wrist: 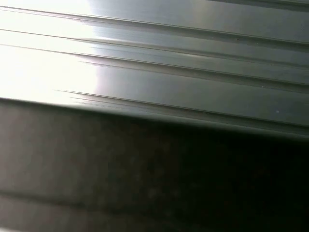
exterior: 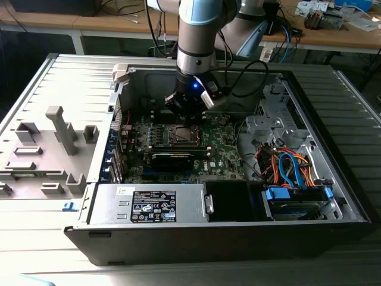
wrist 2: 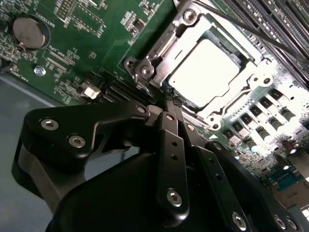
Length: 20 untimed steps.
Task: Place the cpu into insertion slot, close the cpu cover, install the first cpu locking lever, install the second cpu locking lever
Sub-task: 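Install the first cpu locking lever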
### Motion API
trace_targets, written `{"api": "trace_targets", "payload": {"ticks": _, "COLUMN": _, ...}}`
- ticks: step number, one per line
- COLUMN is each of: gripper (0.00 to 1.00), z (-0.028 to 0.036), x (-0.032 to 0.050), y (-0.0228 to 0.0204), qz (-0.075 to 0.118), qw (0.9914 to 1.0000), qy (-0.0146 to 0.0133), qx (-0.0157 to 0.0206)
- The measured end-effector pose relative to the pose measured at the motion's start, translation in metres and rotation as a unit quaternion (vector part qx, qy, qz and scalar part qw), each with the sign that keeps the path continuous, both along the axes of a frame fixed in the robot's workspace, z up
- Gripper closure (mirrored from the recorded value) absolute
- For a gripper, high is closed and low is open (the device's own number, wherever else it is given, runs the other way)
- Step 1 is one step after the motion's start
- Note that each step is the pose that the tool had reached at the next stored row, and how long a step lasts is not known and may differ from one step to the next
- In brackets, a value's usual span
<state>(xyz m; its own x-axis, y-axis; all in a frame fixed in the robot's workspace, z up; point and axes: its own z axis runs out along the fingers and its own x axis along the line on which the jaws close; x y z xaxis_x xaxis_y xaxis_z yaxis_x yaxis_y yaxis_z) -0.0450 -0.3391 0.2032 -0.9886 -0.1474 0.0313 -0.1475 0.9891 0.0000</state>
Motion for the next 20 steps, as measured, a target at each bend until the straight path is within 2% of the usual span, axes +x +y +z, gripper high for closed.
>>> {"api": "trace_targets", "payload": {"ticks": 4, "gripper": 0.89, "z": -0.0004, "x": 0.0043, "y": 0.0011, "qz": 0.000, "qw": 1.00000, "qy": 0.0006, "qx": -0.0005}}
{"api": "trace_targets", "payload": {"ticks": 9, "gripper": 0.89, "z": -0.0007, "x": 0.0069, "y": 0.0078, "qz": 0.002, "qw": 1.00000, "qy": 0.0008, "qx": -0.0003}}
{"api": "trace_targets", "payload": {"ticks": 12, "gripper": 0.89, "z": 0.0008, "x": 0.0070, "y": 0.0085, "qz": 0.003, "qw": 1.00000, "qy": 0.0005, "qx": 0.0003}}
{"api": "trace_targets", "payload": {"ticks": 16, "gripper": 0.89, "z": 0.0098, "x": 0.0068, "y": 0.0063, "qz": 0.003, "qw": 1.00000, "qy": 0.0002, "qx": -0.0002}}
{"api": "trace_targets", "payload": {"ticks": 18, "gripper": 0.89, "z": 0.0110, "x": 0.0068, "y": 0.0019, "qz": 0.003, "qw": 1.00000, "qy": 0.0001, "qx": -0.0001}}
{"api": "trace_targets", "payload": {"ticks": 20, "gripper": 0.89, "z": 0.0111, "x": 0.0068, "y": -0.0047, "qz": 0.003, "qw": 1.00000, "qy": 0.0002, "qx": -0.0003}}
